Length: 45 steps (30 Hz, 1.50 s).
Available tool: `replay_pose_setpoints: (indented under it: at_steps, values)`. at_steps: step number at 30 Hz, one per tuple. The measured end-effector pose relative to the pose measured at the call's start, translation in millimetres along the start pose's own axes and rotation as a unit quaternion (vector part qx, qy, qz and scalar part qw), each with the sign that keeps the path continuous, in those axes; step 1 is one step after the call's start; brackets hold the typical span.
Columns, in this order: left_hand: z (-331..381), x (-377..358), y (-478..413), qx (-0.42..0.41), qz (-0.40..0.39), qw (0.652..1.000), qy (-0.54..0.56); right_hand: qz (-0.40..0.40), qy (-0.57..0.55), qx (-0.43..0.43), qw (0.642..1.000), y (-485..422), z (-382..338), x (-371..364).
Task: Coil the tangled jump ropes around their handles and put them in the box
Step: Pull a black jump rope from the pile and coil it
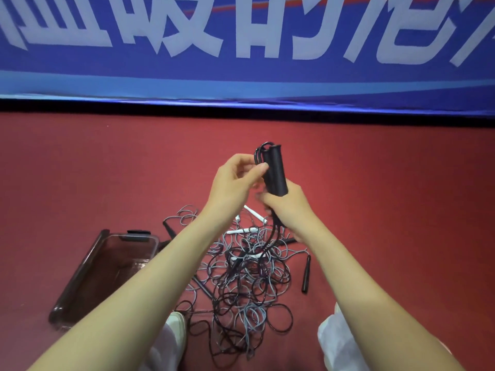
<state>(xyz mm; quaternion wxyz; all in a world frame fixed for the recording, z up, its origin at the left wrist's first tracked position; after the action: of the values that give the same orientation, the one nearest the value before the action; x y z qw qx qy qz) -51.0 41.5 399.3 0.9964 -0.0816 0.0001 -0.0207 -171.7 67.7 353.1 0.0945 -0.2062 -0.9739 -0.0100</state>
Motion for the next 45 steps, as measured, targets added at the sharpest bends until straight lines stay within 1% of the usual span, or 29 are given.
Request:
replay_pose_setpoints:
  at_steps: [3, 6, 8, 11, 14, 16, 19, 22, 24, 27, 30, 31, 33, 35, 36, 42, 44, 45]
  values:
    - [-5.3, 3.8, -3.4, 0.032, 0.017, 0.999, 0.015, 0.01, 0.082, 0.03, 0.996, -0.8, 1.7, 3.1]
    - [0.8, 21.4, -15.4, 0.066, 0.068, 0.992, 0.081, -0.016, 0.136, 0.041, 0.99, 2.9, 5.4, 1.2]
    - [0.7, 33.3, -23.5, 0.111, 0.086, 0.98, 0.139, -0.041, 0.167, 0.053, 0.984, 7.7, 7.2, -2.6]
    - [-7.3, 32.7, -22.4, 0.2, 0.056, 0.954, 0.217, -0.058, 0.184, 0.063, 0.979, 10.1, 10.8, -4.8]
    - [-12.1, 25.5, -18.1, 0.229, 0.039, 0.942, 0.243, -0.075, 0.147, 0.027, 0.986, 11.9, 16.1, -4.3]
    - [-10.3, 23.0, -20.1, 0.208, 0.039, 0.947, 0.241, -0.099, 0.056, -0.027, 0.993, 16.1, 20.8, -7.0]
    - [-6.5, 9.8, -15.8, 0.166, -0.012, 0.966, 0.196, -0.12, -0.097, -0.113, 0.981, 22.3, 24.0, -11.2]
    - [-11.4, -5.5, -0.9, 0.154, -0.074, 0.976, 0.138, -0.128, -0.169, -0.136, 0.968, 23.9, 18.0, -9.1]
    - [-15.3, -8.4, 6.2, 0.149, -0.085, 0.979, 0.114, -0.152, -0.178, -0.13, 0.963, 26.4, 13.0, -9.7]
    - [-17.5, -5.7, 7.4, 0.155, -0.071, 0.979, 0.114, -0.196, -0.168, -0.126, 0.958, 32.1, 10.2, -13.0]
    - [-17.7, -0.5, 5.6, 0.149, -0.061, 0.983, 0.086, -0.254, -0.175, -0.129, 0.942, 39.7, 4.3, -16.4]
    - [-17.7, -2.1, 6.3, 0.152, -0.078, 0.982, 0.081, -0.274, -0.181, -0.133, 0.935, 42.6, 2.4, -17.7]
    - [-13.6, -11.1, 11.1, 0.147, -0.149, 0.975, 0.082, -0.308, -0.189, -0.148, 0.921, 48.4, -0.1, -20.3]
    - [-9.5, -17.3, 15.3, 0.135, -0.196, 0.968, 0.077, -0.322, -0.193, -0.161, 0.913, 52.0, -0.4, -21.7]
    - [-10.1, -17.7, 15.4, 0.134, -0.199, 0.968, 0.074, -0.321, -0.193, -0.164, 0.913, 52.2, -0.2, -21.7]
    - [-17.3, -18.8, 12.5, 0.147, -0.154, 0.974, 0.076, -0.281, -0.173, -0.176, 0.927, 48.9, 0.9, -21.1]
    - [-16.3, -17.3, 9.9, 0.152, -0.143, 0.974, 0.09, -0.234, -0.19, -0.159, 0.94, 44.1, -1.0, -18.7]
    - [-14.6, -13.7, 6.0, 0.147, -0.133, 0.976, 0.091, -0.202, -0.192, -0.134, 0.951, 40.2, -2.4, -15.9]
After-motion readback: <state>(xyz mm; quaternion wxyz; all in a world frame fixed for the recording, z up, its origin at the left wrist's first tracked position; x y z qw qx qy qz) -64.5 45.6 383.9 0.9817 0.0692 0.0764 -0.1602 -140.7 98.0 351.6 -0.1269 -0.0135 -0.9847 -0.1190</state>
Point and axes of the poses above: each hand's wrist, its own y-axis away from the middle knuckle, its own x-axis out of the back of the hand, z = x × y, the point moved 8 cm from there along -y, towards the middle knuckle, and after that the axes turned 11 degrees about z, right-handed, at the moved point
